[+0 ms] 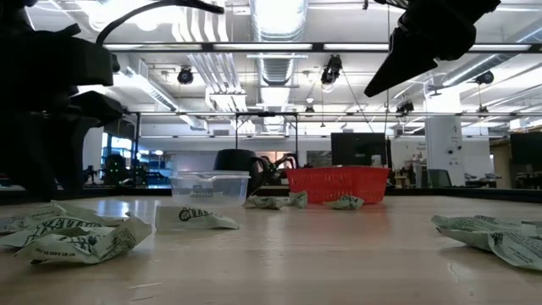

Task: Pick and place items into bin
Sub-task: Put the stevia packet into the transparent bin

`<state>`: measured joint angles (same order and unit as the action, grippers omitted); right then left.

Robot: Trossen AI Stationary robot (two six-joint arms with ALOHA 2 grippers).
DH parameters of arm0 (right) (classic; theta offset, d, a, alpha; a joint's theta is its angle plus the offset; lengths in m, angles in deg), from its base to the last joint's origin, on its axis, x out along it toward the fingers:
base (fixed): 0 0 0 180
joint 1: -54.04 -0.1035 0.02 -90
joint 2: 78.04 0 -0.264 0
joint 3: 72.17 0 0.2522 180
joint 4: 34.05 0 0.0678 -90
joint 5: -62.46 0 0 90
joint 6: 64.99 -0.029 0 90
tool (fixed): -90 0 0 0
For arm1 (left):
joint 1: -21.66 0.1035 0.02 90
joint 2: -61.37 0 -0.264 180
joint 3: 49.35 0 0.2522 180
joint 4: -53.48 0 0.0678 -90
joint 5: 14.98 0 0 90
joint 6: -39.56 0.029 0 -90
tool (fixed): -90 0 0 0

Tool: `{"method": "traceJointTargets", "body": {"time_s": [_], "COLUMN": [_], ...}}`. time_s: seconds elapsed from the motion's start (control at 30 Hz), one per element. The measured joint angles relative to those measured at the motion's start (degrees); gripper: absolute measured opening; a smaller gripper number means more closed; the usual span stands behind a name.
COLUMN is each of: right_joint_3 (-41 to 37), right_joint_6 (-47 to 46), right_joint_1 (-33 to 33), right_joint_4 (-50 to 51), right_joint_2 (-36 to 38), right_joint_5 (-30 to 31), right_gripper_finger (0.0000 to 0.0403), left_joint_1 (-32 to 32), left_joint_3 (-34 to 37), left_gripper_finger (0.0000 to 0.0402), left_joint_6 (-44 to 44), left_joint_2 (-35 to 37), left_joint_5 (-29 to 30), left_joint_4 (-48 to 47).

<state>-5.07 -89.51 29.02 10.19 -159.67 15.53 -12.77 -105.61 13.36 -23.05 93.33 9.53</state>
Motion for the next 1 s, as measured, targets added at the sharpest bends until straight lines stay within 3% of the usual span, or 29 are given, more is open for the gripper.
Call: {"method": "traceJointTargets", "body": {"time_s": [0.6, 0.9, 1.0], "right_joint_3": [0.00, 0.00, 0.00], "right_joint_6": [0.72, 0.72, 0.74], "right_joint_1": [0.00, 0.00, 0.00], "right_joint_4": [-0.88, -0.97, -1.03], "right_joint_2": [0.00, 0.00, 0.00], "right_joint_5": [-0.02, -0.02, -0.02], "right_gripper_finger": [0.0097, 0.0086, 0.0084], "left_joint_1": [0.72, 0.74, 0.74], "left_joint_3": [0.00, 0.08, 0.09], "left_gripper_finger": [0.0096, 0.0010, 0.0007], "left_joint_6": [4.48, 5.99, 6.22], "left_joint_2": [-3.94, -3.92, -3.92], "left_joint_5": [-0.11, 0.17, 0.20], "left_joint_4": [3.06, 2.30, 2.16]}}
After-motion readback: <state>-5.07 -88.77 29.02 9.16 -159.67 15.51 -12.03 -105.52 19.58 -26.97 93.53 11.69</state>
